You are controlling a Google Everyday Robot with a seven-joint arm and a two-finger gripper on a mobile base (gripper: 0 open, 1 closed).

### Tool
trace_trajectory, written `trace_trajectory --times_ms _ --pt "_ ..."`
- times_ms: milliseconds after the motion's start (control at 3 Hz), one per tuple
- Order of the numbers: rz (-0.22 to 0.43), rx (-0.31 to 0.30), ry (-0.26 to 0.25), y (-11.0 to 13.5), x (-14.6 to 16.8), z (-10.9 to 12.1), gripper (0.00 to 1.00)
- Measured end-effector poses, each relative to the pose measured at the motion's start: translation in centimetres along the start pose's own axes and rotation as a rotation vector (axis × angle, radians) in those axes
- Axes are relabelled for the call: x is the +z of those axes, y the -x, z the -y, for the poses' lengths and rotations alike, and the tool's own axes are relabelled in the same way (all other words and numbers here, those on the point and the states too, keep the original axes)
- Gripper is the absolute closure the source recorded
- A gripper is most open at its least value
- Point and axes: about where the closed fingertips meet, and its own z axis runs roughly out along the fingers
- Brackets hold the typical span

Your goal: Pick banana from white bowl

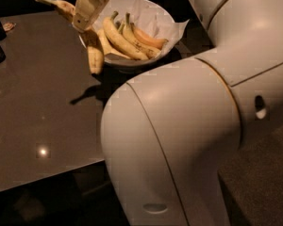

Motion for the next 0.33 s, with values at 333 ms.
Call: trace_trajectory --times_ms 333 --pt "0.008 0.006 -0.004 0.10 0.36 0.21 1.00"
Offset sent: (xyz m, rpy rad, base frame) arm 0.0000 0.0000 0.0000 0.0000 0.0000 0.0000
